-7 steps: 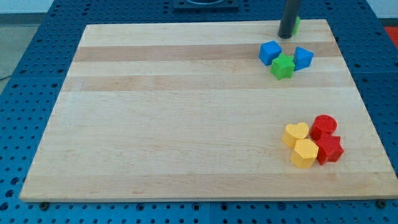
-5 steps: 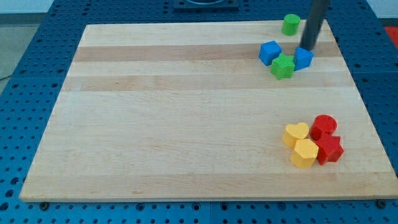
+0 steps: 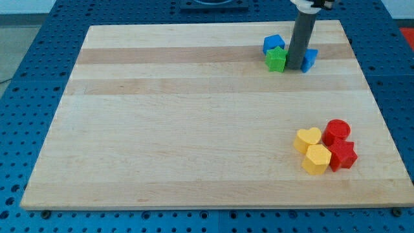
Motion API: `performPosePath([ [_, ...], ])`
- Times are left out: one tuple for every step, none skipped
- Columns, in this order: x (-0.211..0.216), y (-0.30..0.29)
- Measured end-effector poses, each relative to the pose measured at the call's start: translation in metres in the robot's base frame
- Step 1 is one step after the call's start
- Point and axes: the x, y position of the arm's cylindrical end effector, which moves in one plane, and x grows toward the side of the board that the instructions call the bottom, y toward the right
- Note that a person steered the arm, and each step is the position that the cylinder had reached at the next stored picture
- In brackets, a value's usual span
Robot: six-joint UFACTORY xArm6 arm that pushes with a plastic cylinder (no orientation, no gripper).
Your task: Move the blue blocks close to the green circle
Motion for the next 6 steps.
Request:
performPosePath([
  [0.039,0.000],
  [0.040,0.018],
  [-0.014,0.034],
  [-0.053,0.037],
  [-0.032,0.037],
  [-0.024,0.020],
])
